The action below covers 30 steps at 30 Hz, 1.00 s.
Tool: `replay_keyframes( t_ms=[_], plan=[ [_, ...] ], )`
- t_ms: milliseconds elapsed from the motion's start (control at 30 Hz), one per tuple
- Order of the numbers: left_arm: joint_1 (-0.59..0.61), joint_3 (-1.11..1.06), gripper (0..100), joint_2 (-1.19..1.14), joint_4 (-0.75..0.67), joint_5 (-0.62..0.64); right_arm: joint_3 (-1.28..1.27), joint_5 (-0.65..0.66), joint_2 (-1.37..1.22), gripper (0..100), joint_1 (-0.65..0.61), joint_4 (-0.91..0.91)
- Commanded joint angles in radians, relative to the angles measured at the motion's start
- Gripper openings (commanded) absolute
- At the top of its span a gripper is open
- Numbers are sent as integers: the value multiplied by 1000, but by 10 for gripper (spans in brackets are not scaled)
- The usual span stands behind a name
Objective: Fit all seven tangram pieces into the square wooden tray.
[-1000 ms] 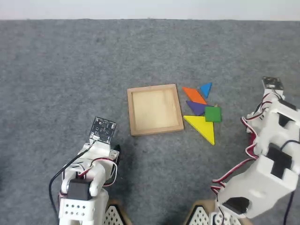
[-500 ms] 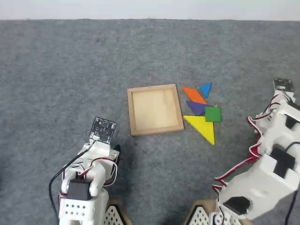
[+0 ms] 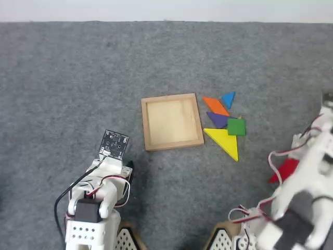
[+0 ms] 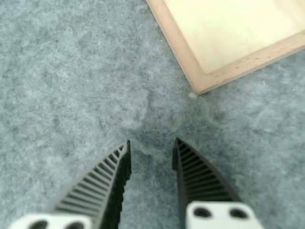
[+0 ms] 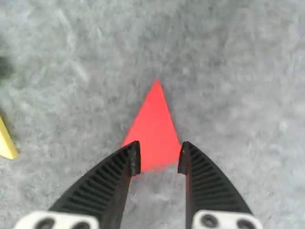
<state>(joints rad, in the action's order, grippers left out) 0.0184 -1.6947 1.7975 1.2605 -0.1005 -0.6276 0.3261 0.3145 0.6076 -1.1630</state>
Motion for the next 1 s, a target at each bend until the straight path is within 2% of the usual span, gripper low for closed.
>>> replay_keyframes(
  t_ms=[0,167,300,400,767,967],
  plan=[
    [3,10,137,20,3,8,-110,-21,124,148,12,44],
    [3,10,137,20,3,8,-219,-31,81,157,16,156],
    [3,10,137,20,3,8,-203,-121,-33,267,19,225],
    [3,10,137,20,3,8,-150,-137,-122,324,21,248],
    [3,10,137,20,3,8,-100,-219,-262,325,16,205],
    [3,10,137,20,3,8,-100,-219,-271,325,-85,122]
  ],
)
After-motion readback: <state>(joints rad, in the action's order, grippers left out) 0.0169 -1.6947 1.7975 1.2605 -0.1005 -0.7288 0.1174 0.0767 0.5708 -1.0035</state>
